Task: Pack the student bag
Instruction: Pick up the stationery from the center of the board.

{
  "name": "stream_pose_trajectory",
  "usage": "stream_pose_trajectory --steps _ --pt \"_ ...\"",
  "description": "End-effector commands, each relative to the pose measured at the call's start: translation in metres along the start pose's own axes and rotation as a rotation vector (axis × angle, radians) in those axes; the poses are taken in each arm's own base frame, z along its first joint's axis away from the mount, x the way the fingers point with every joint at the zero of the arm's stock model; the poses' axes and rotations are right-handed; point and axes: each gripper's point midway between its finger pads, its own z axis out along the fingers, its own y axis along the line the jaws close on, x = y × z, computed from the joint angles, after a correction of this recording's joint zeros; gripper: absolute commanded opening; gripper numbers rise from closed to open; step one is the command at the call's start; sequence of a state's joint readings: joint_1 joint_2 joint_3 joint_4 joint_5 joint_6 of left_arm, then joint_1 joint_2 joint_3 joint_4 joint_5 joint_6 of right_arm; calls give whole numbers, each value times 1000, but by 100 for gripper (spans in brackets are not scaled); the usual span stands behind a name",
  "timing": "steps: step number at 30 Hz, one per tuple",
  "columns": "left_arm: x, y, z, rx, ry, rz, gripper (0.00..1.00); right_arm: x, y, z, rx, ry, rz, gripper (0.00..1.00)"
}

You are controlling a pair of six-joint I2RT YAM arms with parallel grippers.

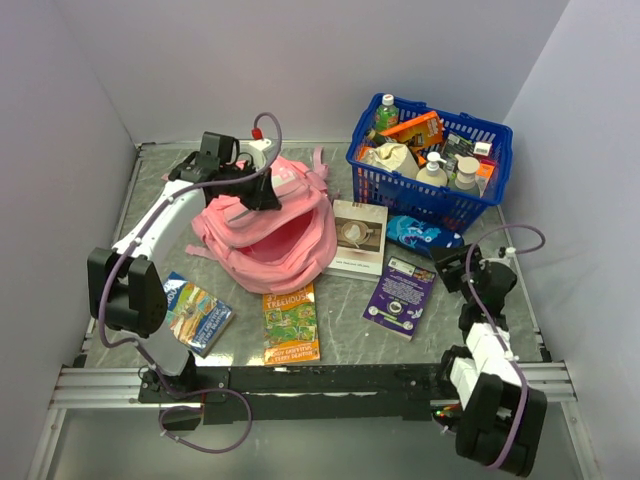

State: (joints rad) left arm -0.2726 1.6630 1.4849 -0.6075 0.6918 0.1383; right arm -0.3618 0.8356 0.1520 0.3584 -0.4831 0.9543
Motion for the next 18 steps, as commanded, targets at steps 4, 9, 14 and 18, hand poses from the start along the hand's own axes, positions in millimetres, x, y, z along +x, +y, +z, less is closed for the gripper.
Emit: stream_pose_trajectory --steps 4,9,14,18 --pt "-44 -14 -3 31 -127 135 1 -10 47 20 -93 -26 -159 74" --pt "-37 -18 -7 33 -118 143 1 -20 38 30 -38 -77 -160 70" --pt "-37 -23 -11 48 -120 145 1 -30 36 40 6 -117 -166 60" --pt "-35 -25 -14 51 -113 151 1 -31 32 48 36 -129 -164 56"
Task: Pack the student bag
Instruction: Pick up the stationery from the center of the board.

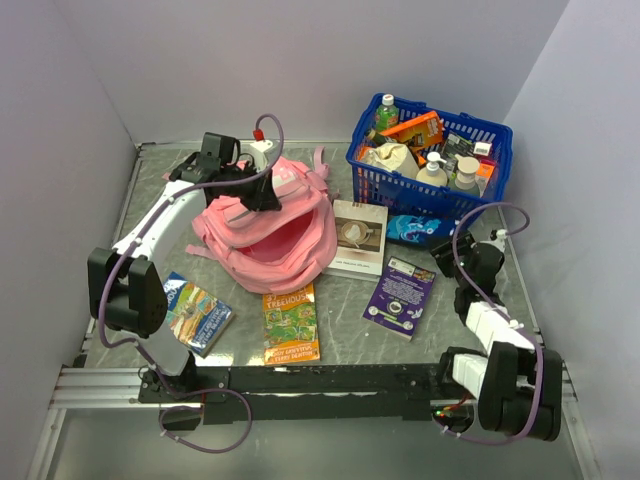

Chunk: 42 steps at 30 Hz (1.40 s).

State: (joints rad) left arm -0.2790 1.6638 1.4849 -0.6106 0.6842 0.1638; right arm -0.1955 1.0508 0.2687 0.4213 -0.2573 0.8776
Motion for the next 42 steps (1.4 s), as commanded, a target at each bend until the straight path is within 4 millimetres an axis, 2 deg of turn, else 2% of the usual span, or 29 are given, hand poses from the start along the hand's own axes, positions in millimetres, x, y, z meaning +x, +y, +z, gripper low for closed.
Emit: stream_pose_trajectory --steps 1,12,16,19,21,22,23,25,26,31,33,36,41,42 --pt "-35 -25 -16 54 -115 126 1 -29 25 11 -42 -111 -36 55" --pt "-28 -30 -23 66 -98 133 1 -43 36 30 -61 -142 -5 54" --pt "-24 -29 -23 65 -92 125 1 -44 44 31 -84 -130 -21 41" --pt "-25 -28 -23 64 -95 123 1 -40 48 22 -79 -125 -51 40" --pt "-26 -27 -23 61 -99 123 1 -43 61 9 -117 -149 -75 39" --pt "-27 -27 -23 62 -100 124 1 -37 59 6 -104 -135 -88 39" --pt "-26 -26 -22 62 -96 120 1 -41 69 -5 -136 -155 -101 38" --pt "-26 -25 -22 62 -97 117 1 -34 74 -16 -148 -143 -126 36" --pt "-26 -24 -22 60 -99 115 1 -39 85 -27 -183 -171 -137 36" --pt "-26 -22 -25 56 -101 105 1 -37 102 -60 -226 -194 -177 34" --pt "-25 -22 -25 55 -98 103 1 -36 115 -74 -286 -192 -171 34" --pt "-30 -24 -29 54 -112 104 1 -20 131 -85 -378 -119 -122 34" --pt "-38 -32 -34 73 -134 97 1 20 158 -85 -463 15 -102 34" --pt "-42 -33 -36 74 -140 97 1 28 176 -92 -526 37 -103 34"
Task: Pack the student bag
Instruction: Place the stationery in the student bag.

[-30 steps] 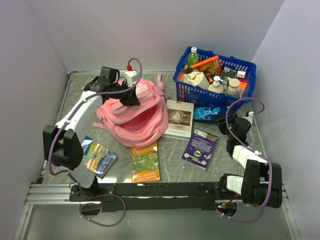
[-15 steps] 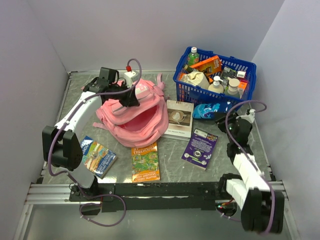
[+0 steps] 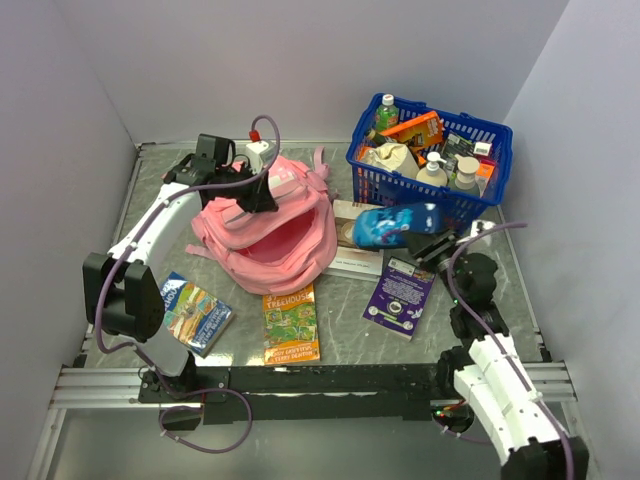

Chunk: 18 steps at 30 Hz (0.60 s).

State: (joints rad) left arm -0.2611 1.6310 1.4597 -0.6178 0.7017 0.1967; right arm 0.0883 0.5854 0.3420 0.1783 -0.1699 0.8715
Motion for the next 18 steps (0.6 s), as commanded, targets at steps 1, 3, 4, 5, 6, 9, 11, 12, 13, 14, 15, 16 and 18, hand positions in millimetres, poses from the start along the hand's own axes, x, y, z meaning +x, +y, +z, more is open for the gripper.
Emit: stream_pose_trajectory --steps 1,3,4,5,6,9,11,12,13,14,15,16,18 --pt "-47 -33 -27 72 -133 73 1 10 71 2 -219 56 45 33" --pt "-51 -35 -30 71 -142 74 1 14 93 7 -276 80 52 33" --pt "-53 -37 -32 70 -148 76 1 30 102 11 -295 131 55 33" --pt "-55 -38 -34 69 -156 80 1 35 107 14 -301 148 58 33" --pt "-58 -40 -36 74 -163 81 1 35 120 16 -324 152 59 33" --pt "-64 -51 -43 105 -175 81 1 51 145 31 -363 198 66 33" --pt "-70 -57 -49 121 -185 86 1 58 160 45 -377 208 61 32" --pt "-71 -63 -53 139 -188 89 1 60 164 51 -378 210 54 32" --pt "-73 -66 -56 145 -193 89 1 72 163 62 -362 228 46 31" --pt "-75 -69 -59 147 -201 93 1 65 175 68 -375 211 45 31" --pt "-78 -73 -64 153 -211 99 1 67 178 74 -369 209 36 30" --pt "-80 -76 -68 159 -218 103 1 80 172 84 -337 229 24 29" --pt "-84 -80 -75 167 -231 99 1 80 169 104 -269 183 -21 29"
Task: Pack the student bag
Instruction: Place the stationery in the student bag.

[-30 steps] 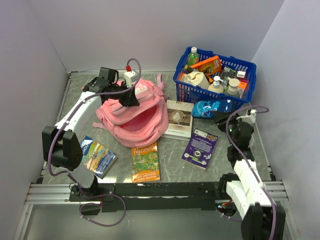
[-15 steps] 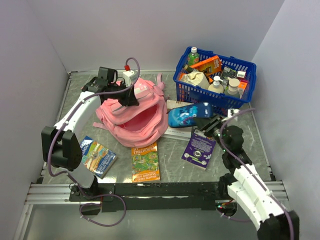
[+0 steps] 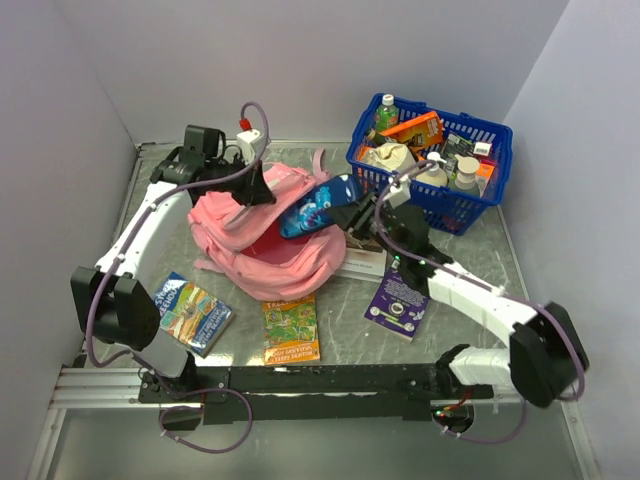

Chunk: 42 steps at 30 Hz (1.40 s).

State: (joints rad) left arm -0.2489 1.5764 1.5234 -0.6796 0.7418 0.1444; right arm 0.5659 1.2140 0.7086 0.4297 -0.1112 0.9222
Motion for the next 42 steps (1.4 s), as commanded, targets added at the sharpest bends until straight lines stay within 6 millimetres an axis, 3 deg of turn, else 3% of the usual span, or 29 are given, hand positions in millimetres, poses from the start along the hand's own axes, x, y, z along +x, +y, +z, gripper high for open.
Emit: stream_pose_trajectory --steps 1,2,3,5,6,8,9,11,12,13,16,17,18,19,21,22,23,25,28,32,36,38,39,40,42 --pt "-60 -63 -47 159 -178 104 1 -37 27 32 -8 -166 -75 29" --pt "-62 -65 -50 168 -182 98 1 -41 29 38 20 -186 -88 29" --pt "-62 -65 -55 186 -187 84 1 -34 18 49 50 -170 -85 29" --pt "-63 -65 -59 194 -188 67 1 -28 19 62 65 -164 -72 31" --pt "-64 -63 -61 189 -192 67 1 -15 9 73 92 -132 -75 32" --pt "-61 -62 -62 188 -191 71 1 2 23 87 76 -78 -100 42" --pt "-60 -60 -63 182 -192 69 1 20 13 96 100 -22 -116 46" --pt "-56 -59 -62 184 -183 65 1 29 21 103 96 15 -146 63" --pt "-54 -57 -62 180 -180 65 1 46 13 103 117 77 -155 69" --pt "-52 -56 -61 176 -177 74 1 50 12 101 118 96 -161 77" --pt "-45 -51 -59 157 -166 84 1 65 -1 81 136 166 -190 95" --pt "-44 -50 -59 149 -165 91 1 73 -16 70 166 193 -206 95" --pt "-43 -49 -58 146 -163 91 1 70 -12 59 153 190 -208 95" --pt "-41 -47 -57 143 -159 94 1 82 -28 45 174 222 -210 95" --pt "-38 -43 -54 136 -149 89 1 81 -21 26 131 230 -216 95" --pt "-38 -41 -54 133 -148 97 1 90 -31 14 140 261 -232 94" --pt "-36 -40 -52 132 -143 91 1 86 -23 5 111 257 -234 93" --pt "-36 -38 -51 129 -141 91 1 91 -31 -11 126 286 -261 93" --pt "-34 -36 -50 125 -141 88 1 84 -27 -28 120 281 -293 91" --pt "-33 -35 -49 121 -139 86 1 47 -33 -37 162 165 -317 83" --pt "-32 -37 -50 124 -135 83 1 -3 -43 -20 220 34 -322 70" --pt "-32 -38 -51 124 -136 85 1 -12 -45 -5 230 12 -344 59" --pt "-33 -38 -52 122 -137 87 1 -24 -34 3 221 -13 -365 55" --pt "-33 -38 -52 123 -136 86 1 -20 -44 14 253 7 -368 52" --pt "-33 -39 -52 126 -135 85 1 -30 -33 30 235 -13 -374 51"
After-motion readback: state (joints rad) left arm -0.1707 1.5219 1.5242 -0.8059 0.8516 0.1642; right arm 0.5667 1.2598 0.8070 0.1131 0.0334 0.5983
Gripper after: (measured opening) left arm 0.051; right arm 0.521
